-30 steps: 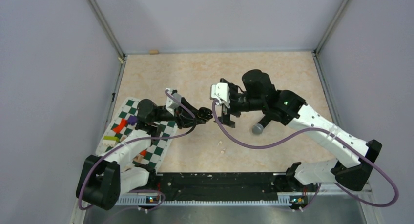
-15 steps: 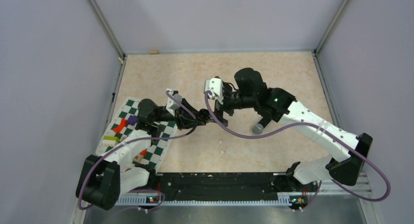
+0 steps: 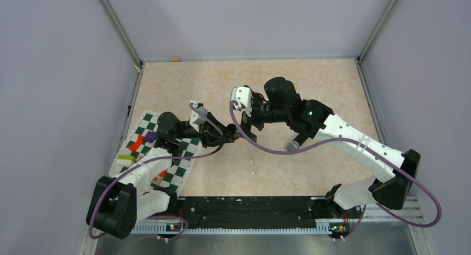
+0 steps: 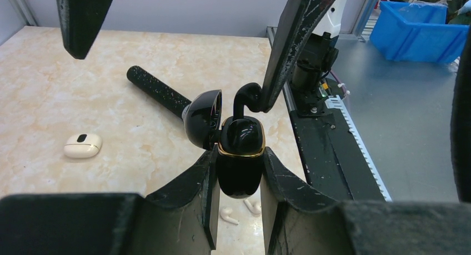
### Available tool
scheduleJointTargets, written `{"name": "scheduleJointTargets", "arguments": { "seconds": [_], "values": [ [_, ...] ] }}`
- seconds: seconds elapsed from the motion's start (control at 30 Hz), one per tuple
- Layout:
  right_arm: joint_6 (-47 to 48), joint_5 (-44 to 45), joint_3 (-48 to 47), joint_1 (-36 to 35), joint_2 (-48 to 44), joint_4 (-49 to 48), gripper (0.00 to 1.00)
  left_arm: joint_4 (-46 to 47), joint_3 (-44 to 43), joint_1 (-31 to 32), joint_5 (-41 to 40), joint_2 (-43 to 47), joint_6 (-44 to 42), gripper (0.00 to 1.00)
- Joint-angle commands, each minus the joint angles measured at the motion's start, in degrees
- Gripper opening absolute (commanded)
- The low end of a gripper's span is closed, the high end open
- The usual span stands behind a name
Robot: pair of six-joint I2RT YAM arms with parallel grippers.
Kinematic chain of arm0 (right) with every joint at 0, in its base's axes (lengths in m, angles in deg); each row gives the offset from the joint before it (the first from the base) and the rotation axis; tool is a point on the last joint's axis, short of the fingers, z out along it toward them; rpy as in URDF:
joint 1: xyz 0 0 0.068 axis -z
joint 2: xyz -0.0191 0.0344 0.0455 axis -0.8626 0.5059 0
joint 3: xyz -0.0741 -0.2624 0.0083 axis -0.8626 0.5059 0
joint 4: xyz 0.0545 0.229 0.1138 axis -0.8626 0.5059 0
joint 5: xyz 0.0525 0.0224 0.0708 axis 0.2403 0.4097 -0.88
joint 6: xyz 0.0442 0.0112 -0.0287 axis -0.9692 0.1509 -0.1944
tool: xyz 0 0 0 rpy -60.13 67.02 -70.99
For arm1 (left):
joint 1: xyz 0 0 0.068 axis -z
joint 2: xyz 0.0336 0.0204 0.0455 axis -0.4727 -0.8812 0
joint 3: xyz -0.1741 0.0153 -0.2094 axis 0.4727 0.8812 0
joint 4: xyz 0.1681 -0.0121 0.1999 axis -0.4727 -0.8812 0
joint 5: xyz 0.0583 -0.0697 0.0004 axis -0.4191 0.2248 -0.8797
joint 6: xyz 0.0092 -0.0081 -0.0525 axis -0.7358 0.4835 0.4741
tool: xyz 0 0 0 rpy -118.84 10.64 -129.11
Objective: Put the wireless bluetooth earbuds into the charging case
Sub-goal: Place the earbud in the charging case.
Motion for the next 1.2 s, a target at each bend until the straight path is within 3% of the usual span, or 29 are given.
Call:
{"name": "scheduleJointTargets", "arguments": {
  "seconds": [0.0, 0.43, 0.7, 0.77, 0.83, 0.93, 0.97, 1.17],
  "values": [
    [-0.95, 4.58, -2.48, -0.27, 0.11, -4.41, 0.99, 1.23, -0.82, 0.36, 1.32, 0.58, -0.94, 0.00],
    [-1.24, 4.26, -3.50, -0.37, -1.60, -3.69, 0.99, 0.57, -0.91, 0.38, 1.43, 0.72, -1.30, 0.00],
    [2.58, 11.44, -1.33, 1.11, -6.15, -5.69, 0.99, -3.20, -2.53, 0.48, 5.62, 1.77, -2.29, 0.00],
    [3.78, 12.82, 0.76, 1.57, -7.35, -7.39, 0.99, -10.36, -3.86, 0.84, 7.69, 2.06, -7.11, 0.00],
    [5.41, 14.31, 3.36, 1.95, -8.29, -8.84, 0.99, -23.72, -6.48, 1.21, 10.38, 1.95, -17.75, 0.00],
    [7.10, 15.36, 9.33, 2.59, -9.62, -12.04, 0.99, -59.76, -14.82, 1.91, 12.92, 0.58, -49.11, 0.00],
    [7.20, 15.22, 11.45, 2.85, -10.49, -13.91, 0.99, -67.72, -16.41, 1.94, 13.83, -0.03, -56.22, 0.00],
    [6.67, 14.08, 18.12, 3.96, -12.76, -20.94, 0.99, -69.97, -16.79, 2.09, 13.79, 0.14, -59.20, 0.00]
  ]
}}
